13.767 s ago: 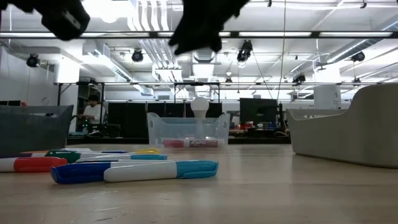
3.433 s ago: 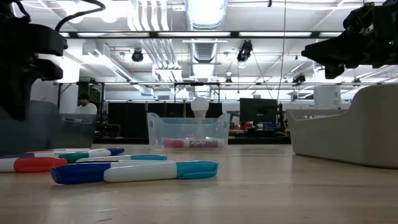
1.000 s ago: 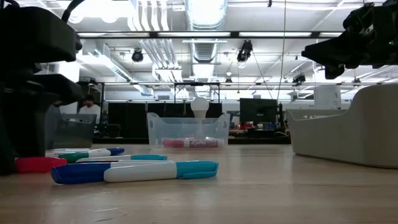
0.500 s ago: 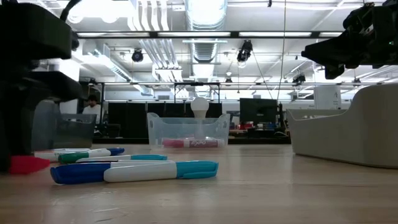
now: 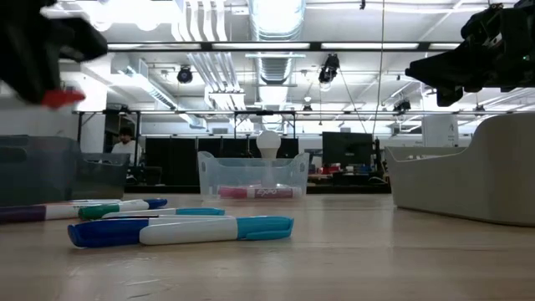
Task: Pick & Place Markers
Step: Put the red mini marker into the transparent black bin
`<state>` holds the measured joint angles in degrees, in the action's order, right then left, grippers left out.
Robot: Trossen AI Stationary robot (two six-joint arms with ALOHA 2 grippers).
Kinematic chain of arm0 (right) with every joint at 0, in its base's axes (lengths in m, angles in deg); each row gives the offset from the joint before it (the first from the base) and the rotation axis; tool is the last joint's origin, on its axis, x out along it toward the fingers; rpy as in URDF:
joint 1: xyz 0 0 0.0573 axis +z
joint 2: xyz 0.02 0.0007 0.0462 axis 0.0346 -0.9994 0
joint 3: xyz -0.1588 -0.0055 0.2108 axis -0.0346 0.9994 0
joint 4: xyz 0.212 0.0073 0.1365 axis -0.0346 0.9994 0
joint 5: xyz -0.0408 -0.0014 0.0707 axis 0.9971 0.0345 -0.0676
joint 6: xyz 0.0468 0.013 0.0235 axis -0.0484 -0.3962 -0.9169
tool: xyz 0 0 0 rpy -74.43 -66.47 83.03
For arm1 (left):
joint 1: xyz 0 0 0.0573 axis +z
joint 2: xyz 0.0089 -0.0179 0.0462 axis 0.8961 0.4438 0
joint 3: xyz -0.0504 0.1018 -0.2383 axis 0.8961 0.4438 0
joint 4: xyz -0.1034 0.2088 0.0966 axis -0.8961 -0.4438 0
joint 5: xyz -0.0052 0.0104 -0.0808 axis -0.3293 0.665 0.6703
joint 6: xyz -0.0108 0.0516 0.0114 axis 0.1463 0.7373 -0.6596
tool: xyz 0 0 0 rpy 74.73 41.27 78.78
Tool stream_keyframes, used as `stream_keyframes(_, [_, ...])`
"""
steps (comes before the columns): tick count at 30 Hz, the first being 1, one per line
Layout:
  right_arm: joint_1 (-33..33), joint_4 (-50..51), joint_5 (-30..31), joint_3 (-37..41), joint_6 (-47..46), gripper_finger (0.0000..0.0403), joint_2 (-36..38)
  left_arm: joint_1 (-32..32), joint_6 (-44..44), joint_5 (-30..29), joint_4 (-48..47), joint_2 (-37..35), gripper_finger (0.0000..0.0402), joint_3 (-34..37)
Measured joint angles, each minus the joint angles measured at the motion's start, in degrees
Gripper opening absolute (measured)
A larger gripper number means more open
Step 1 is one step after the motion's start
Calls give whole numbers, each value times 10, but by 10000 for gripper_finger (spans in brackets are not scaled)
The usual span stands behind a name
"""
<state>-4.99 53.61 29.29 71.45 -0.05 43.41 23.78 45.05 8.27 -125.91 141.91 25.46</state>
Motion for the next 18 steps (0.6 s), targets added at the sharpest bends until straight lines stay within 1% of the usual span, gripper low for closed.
stream_keyframes(3, [0,0,0,0,0,75,0,0,-9,-28,-40,-49,31,0])
stream_keyframes(6, [0,0,0,0,0,80,0,0,-29,-79,-106,-96,31,0])
stream_keyframes(10, [0,0,0,0,0,84,0,0,-89,-133,-206,-151,31,0])
stream_keyframes(15, [0,0,0,0,0,86,0,0,-166,-182,-321,-193,31,2])
stream_keyframes(18, [0,0,0,0,0,82,0,1,-180,-200,-347,-208,31,7])
